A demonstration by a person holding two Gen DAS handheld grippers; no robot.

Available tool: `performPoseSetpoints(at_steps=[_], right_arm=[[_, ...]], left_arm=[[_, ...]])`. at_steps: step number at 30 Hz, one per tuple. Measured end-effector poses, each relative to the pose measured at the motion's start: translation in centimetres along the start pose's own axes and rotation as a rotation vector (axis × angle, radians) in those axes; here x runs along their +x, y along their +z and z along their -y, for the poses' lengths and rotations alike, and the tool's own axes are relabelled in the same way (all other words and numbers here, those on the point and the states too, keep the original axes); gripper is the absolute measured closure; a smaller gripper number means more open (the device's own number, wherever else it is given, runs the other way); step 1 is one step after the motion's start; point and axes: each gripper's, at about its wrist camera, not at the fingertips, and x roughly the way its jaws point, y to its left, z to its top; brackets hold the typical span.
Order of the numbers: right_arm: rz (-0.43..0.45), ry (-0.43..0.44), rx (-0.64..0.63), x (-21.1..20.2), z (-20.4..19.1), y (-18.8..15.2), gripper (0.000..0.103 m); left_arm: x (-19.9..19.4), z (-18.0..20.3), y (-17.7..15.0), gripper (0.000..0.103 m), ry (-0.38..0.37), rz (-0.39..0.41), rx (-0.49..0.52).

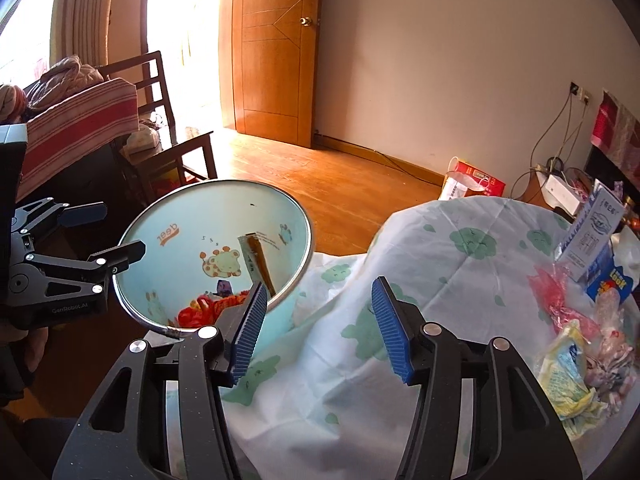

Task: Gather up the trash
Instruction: 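Open the left gripper to drop the red bag into the bucket, then grasp the grey-pink cloth with the right gripper while the left grasps the yellow plastic bag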

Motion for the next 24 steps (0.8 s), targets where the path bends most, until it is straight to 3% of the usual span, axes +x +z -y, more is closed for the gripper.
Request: performPoseSetpoints(at_steps=[5,15,24], right_arm=[[0.009,-0.082,0.078,-3.1,4.6,-2.3,0.048],[0.024,-0.337,0.321,-9.8,16.9,-7.8,0.047],[-0.037,-0.369,0.375,-8.0,23.0,-8.8,0.043]], left_arm=[[0.3,2.6,-0.3,0.020,-0.036,-0.011,0.043],[-0.1,8.6,1.5,0.017,-0.121,0.028,0.108],[1.2,10.8,3.0,0.015,-0.118,0.023,0.125]])
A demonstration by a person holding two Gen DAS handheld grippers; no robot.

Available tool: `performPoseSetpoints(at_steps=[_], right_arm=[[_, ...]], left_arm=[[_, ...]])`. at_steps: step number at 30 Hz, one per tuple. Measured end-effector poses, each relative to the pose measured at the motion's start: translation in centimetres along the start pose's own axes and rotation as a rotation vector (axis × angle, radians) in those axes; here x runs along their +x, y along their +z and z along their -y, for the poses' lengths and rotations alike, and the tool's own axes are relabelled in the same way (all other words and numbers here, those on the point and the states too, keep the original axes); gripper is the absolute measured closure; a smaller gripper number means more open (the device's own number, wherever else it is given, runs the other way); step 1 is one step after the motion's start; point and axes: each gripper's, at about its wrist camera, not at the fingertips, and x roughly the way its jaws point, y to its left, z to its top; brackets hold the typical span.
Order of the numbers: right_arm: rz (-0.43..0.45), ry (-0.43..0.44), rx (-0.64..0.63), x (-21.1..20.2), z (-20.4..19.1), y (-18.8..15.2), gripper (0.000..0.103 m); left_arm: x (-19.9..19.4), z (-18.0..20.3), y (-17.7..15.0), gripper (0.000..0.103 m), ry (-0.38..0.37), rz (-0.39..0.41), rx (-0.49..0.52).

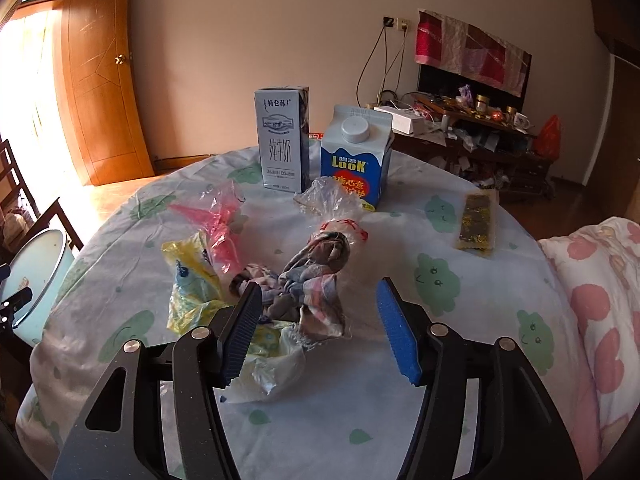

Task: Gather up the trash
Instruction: 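Grasp the grey-pink cloth with the right gripper while the left grasps the yellow plastic bag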

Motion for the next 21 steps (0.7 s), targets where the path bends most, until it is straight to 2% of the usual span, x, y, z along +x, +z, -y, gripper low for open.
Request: performPoseSetpoints(at_steps=[2,3,4,5,8,11,15,21], right_arm=[[-0.034,0.027,0.001,1.1,0.1,0.4,0.045],[-0.070,0.049,-0.003,1.8,0.2,0.5,0.052],[-0.084,0.064,-0.001,2.1,0.3,0.5,0.085],[-0.074,0.078,-0.006,1.7,0.3,0.4,0.087],[-0.023,0.101,-0.014,-0.6,-0.1,0.1,0.091],[0.067,0.119,0.028,-4.7,0.9,-0.2,0.091],[0.136,0.092,0.091,-8.2,3.2,-1.0,0.091],[0.132,0.002,0.168,-10.1,7.1,-3.8,0.091]], left_arm=[[0.1,0.0,0.2,0.015,0.000,-0.001,0.000],[0.1,0.1,0.4,0.015,-0.003,-0.003,0.002],[0.1,0.3,0.5,0.015,-0.006,-0.005,0.005],[0.0,0.5,0.7,0.015,-0.012,-0.003,0.007],[-0.4,1.4,1.2,0.015,-0.028,0.013,0.019],[-0.7,2.8,1.9,0.015,-0.056,0.024,0.033],[-1.3,5.8,2.7,0.015,-0.098,0.040,0.067],[-2.3,11.7,3.7,0.015,-0.180,0.065,0.142]])
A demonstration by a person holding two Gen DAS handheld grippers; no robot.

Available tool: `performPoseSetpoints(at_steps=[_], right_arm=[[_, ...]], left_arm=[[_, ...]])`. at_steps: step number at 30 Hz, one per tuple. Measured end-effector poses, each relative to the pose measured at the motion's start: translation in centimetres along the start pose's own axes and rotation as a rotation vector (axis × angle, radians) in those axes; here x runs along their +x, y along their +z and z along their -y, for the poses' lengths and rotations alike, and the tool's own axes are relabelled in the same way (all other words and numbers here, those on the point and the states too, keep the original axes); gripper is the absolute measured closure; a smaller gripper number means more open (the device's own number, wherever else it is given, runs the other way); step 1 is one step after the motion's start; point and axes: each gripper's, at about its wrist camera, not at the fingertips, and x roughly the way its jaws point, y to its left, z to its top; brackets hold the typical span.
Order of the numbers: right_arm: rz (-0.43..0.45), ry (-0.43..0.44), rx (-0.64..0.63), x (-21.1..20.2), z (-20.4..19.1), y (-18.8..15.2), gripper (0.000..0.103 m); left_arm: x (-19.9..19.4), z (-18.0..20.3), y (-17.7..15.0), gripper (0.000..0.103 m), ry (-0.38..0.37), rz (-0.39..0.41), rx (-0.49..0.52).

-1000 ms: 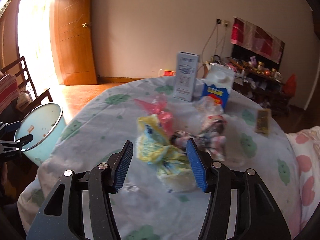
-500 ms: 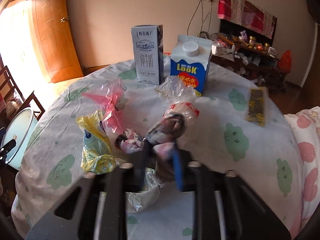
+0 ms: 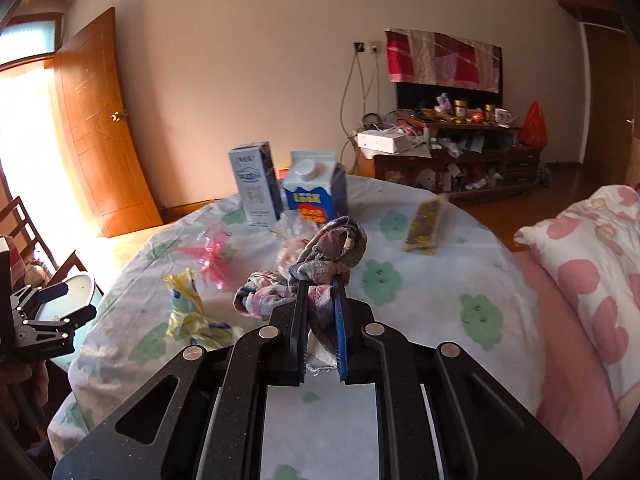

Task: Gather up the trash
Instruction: 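Grasp the grey-pink cloth with the right gripper while the left grasps the yellow plastic bag, then carry the yellow bag over the bucket with the left gripper while the right holds the cloth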

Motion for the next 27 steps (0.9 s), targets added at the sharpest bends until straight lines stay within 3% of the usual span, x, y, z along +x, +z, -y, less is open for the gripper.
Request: performPoseSetpoints(at_steps=[12,14,17,20,27], right_arm=[[-0.015,-0.052,0.136,-1.8,7.3,-4.8,0.090],[-0.014,-0.043,0.145,-1.5,7.6,-5.2,0.090],[-0.008,-0.024,0.147,-1.3,7.4,-5.7,0.090],[-0.005,-0.006,0.145,-1.2,7.0,-5.9,0.090],[0.011,0.014,0.127,-1.5,5.4,-5.5,0.090]], left_arm=[[2.6,9.7,2.1,0.019,-0.104,-0.031,0.126],[3.4,10.4,2.2,0.032,-0.127,-0.058,0.137],[4.4,10.8,2.0,0.069,-0.183,-0.112,0.144],[4.3,10.6,1.9,0.088,-0.186,-0.113,0.147],[1.8,7.7,1.5,0.090,-0.179,-0.076,0.126]])
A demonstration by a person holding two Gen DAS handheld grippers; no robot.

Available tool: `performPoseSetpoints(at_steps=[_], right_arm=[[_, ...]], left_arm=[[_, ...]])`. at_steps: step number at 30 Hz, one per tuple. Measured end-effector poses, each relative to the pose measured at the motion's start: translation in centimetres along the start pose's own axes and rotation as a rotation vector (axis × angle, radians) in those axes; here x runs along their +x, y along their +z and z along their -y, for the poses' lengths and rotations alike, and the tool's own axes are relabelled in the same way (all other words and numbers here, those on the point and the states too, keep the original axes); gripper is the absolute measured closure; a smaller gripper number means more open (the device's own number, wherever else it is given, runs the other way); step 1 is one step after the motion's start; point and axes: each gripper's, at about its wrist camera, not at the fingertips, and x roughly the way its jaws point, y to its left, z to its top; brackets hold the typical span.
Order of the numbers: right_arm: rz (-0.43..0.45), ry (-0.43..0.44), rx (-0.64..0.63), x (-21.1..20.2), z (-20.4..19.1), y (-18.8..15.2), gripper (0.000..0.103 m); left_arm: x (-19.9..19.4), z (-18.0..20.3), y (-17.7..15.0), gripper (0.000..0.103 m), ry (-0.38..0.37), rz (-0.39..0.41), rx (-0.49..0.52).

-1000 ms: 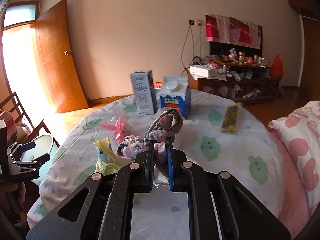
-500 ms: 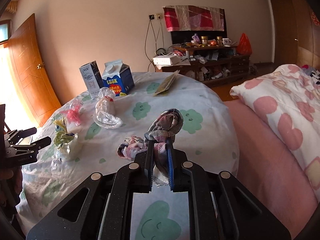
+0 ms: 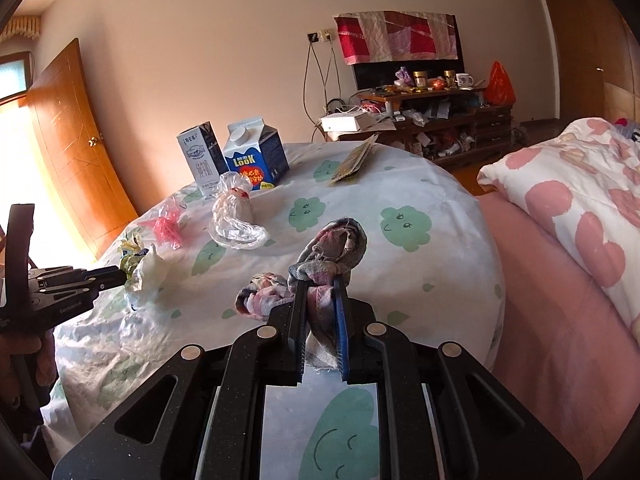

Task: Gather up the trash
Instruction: 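Carry the yellow bag over the bucket with the left gripper while the right holds the cloth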

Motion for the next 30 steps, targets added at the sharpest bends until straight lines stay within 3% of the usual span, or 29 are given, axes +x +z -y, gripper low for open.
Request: performPoseSetpoints(at_steps=[7,16,30], right_arm=[[0.037,0.031,-0.045,-0.9,-2.9,1.1,0.090],[0.020,0.075,-0.130,0.2,-7.7,1.9,0.090],[-0.030,0.150,-0.252,4.6,-16.4,1.8,0.090]], left_arm=[[-3.5,-4.3,-1.9,0.090,0.082,0.052,-0.043],[-5.9,-9.9,-4.5,0.090,0.198,0.069,-0.096],[-7.4,-15.6,-7.7,0.090,0.279,0.067,-0.202]])
